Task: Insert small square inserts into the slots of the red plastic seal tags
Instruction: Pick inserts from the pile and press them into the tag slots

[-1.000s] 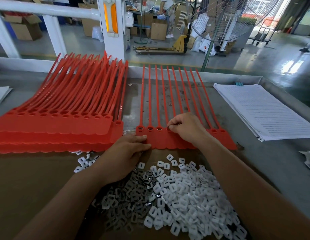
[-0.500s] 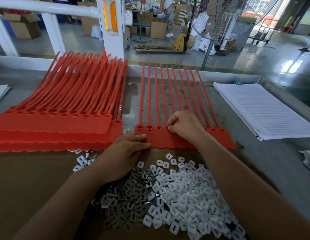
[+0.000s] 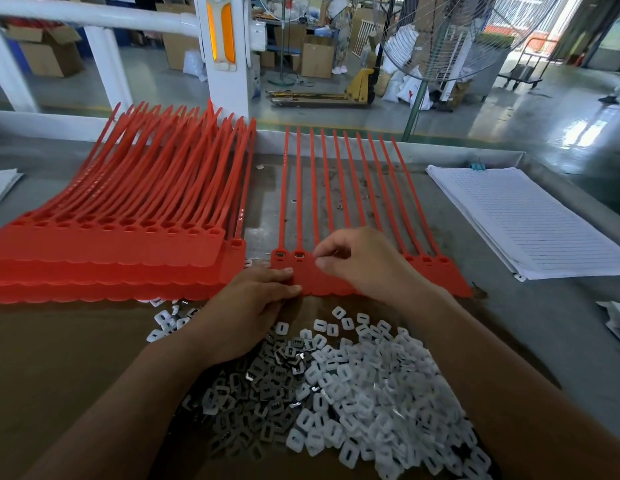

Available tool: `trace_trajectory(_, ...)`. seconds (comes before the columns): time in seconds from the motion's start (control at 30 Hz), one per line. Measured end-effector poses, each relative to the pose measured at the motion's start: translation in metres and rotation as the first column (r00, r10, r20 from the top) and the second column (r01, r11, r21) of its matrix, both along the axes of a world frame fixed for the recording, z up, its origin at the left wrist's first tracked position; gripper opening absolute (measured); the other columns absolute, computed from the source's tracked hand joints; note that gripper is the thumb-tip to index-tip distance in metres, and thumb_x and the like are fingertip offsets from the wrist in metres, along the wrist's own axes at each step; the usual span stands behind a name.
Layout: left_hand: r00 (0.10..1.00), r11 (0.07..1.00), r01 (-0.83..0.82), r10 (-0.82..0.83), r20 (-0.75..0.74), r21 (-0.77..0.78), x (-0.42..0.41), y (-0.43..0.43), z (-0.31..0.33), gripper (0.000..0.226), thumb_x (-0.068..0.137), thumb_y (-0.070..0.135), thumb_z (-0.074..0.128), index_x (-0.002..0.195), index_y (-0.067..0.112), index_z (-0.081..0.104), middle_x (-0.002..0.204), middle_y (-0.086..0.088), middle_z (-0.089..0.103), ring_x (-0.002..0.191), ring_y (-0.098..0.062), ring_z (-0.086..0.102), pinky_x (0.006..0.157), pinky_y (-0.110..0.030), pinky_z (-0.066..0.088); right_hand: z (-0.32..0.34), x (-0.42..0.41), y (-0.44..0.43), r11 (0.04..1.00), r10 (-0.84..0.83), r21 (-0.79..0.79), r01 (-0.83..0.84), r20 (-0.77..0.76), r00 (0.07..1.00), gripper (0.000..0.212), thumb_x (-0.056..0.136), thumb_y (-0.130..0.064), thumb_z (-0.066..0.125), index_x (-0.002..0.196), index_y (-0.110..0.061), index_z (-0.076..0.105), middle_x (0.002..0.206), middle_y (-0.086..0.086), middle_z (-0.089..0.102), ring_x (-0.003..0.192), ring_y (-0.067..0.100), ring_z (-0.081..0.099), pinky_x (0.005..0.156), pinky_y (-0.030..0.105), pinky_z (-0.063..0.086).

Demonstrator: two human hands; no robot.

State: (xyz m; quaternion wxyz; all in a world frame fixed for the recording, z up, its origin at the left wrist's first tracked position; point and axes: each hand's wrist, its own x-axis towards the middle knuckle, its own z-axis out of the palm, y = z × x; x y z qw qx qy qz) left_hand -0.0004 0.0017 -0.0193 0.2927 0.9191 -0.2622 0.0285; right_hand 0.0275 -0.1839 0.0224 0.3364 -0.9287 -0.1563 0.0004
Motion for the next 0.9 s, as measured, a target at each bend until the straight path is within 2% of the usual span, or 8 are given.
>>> trace_trajectory(0.13, 0.999, 0.999, 0.034, -0.034, -0.032, 0.011, 0.001, 0.000, -0.001, 0.035, 0.094, 0.012, 0.043, 0.122, 0.026, 0.057, 0.142, 0.007, 0.038, 0.130, -0.007, 0.026, 0.110, -0.028, 0.021, 0.009, -0.032, 0.012, 0.962, 0.257, -0.068, -0.263, -0.080, 0.963, 0.013, 0.082, -0.022, 0.067, 0.095, -0.021, 0.070, 0.080, -0.021, 0.058, 0.077, -0.005, 0.058, 0.073, 0.009, 0.046)
trace_trajectory(0.23, 1.000, 1.000, 0.013, -0.014, -0.027, -0.012, 0.002, 0.001, -0.004, 0.035, 0.094, 0.013, 0.044, 0.123, 0.027, 0.056, 0.144, 0.010, 0.034, 0.131, 0.000, 0.020, 0.106, -0.014, 0.011, 0.008, -0.047, 0.019, 0.913, 0.353, -0.180, -0.367, -0.105, 0.930, 0.021, 0.081, -0.026, 0.068, 0.101, -0.022, 0.070, 0.089, -0.015, 0.061, 0.073, -0.007, 0.050, 0.069, 0.007, 0.039)
trace_trajectory(0.3, 1.000, 1.000, 0.000, 0.000, -0.022, -0.021, 0.003, 0.002, -0.007, 0.037, 0.093, 0.012, 0.045, 0.126, 0.026, 0.053, 0.144, 0.012, 0.033, 0.125, 0.008, 0.016, 0.100, -0.005, 0.005, 0.006, -0.051, 0.022, 0.886, 0.380, -0.230, -0.402, -0.135, 0.915, 0.026, 0.081, -0.028, 0.068, 0.106, -0.021, 0.068, 0.102, -0.010, 0.064, 0.080, -0.006, 0.048, 0.068, 0.007, 0.035)
trace_trajectory(0.47, 1.000, 1.000, 0.005, -0.005, -0.004, 0.000, 0.006, 0.001, -0.009, 0.039, 0.092, 0.009, 0.045, 0.128, 0.025, 0.051, 0.144, 0.010, 0.034, 0.121, 0.010, 0.012, 0.092, 0.005, -0.004, -0.002, -0.053, 0.027, 0.876, 0.359, -0.291, -0.385, -0.141, 0.923, 0.023, 0.082, -0.028, 0.066, 0.104, -0.021, 0.069, 0.108, -0.009, 0.062, 0.089, 0.001, 0.048, 0.066, 0.014, 0.032)
trace_trajectory(0.53, 1.000, 1.000, 0.014, -0.014, 0.003, 0.003, 0.006, 0.001, -0.009, 0.040, 0.092, 0.008, 0.046, 0.128, 0.024, 0.051, 0.144, 0.009, 0.034, 0.120, 0.010, 0.012, 0.088, 0.009, -0.005, -0.005, -0.054, 0.027, 0.879, 0.360, -0.281, -0.386, -0.139, 0.922, 0.019, 0.083, -0.028, 0.066, 0.100, -0.021, 0.070, 0.107, -0.011, 0.063, 0.089, -0.001, 0.048, 0.066, 0.012, 0.032)
trace_trajectory(0.73, 1.000, 1.000, 0.021, -0.021, 0.012, 0.004, 0.005, 0.001, -0.009, 0.038, 0.093, 0.009, 0.046, 0.127, 0.022, 0.052, 0.143, 0.007, 0.036, 0.119, 0.009, 0.014, 0.086, 0.010, -0.005, -0.005, -0.056, 0.025, 0.921, 0.335, -0.169, -0.351, -0.115, 0.935, 0.013, 0.087, -0.023, 0.059, 0.092, -0.015, 0.069, 0.092, -0.002, 0.067, 0.082, 0.006, 0.058, 0.072, 0.021, 0.045)
trace_trajectory(0.8, 1.000, 1.000, 0.028, -0.028, 0.013, -0.004, 0.005, 0.001, -0.008, 0.036, 0.093, 0.010, 0.046, 0.125, 0.023, 0.054, 0.143, 0.006, 0.037, 0.120, 0.007, 0.017, 0.090, 0.008, -0.003, -0.004, -0.057, 0.025, 0.940, 0.314, -0.104, -0.324, -0.106, 0.944, 0.010, 0.088, -0.019, 0.058, 0.091, -0.012, 0.066, 0.086, 0.000, 0.067, 0.077, 0.009, 0.060, 0.070, 0.026, 0.048)
trace_trajectory(0.9, 1.000, 1.000, 0.022, -0.022, -0.018, -0.019, 0.004, 0.002, -0.007, 0.033, 0.093, 0.013, 0.047, 0.120, 0.027, 0.058, 0.143, 0.007, 0.036, 0.129, -0.001, 0.022, 0.103, -0.009, 0.008, -0.002, -0.058, 0.024, 0.952, 0.299, -0.033, -0.304, -0.103, 0.948, 0.007, 0.088, -0.013, 0.059, 0.092, -0.010, 0.064, 0.074, -0.010, 0.057, 0.067, 0.003, 0.054, 0.063, 0.018, 0.043)
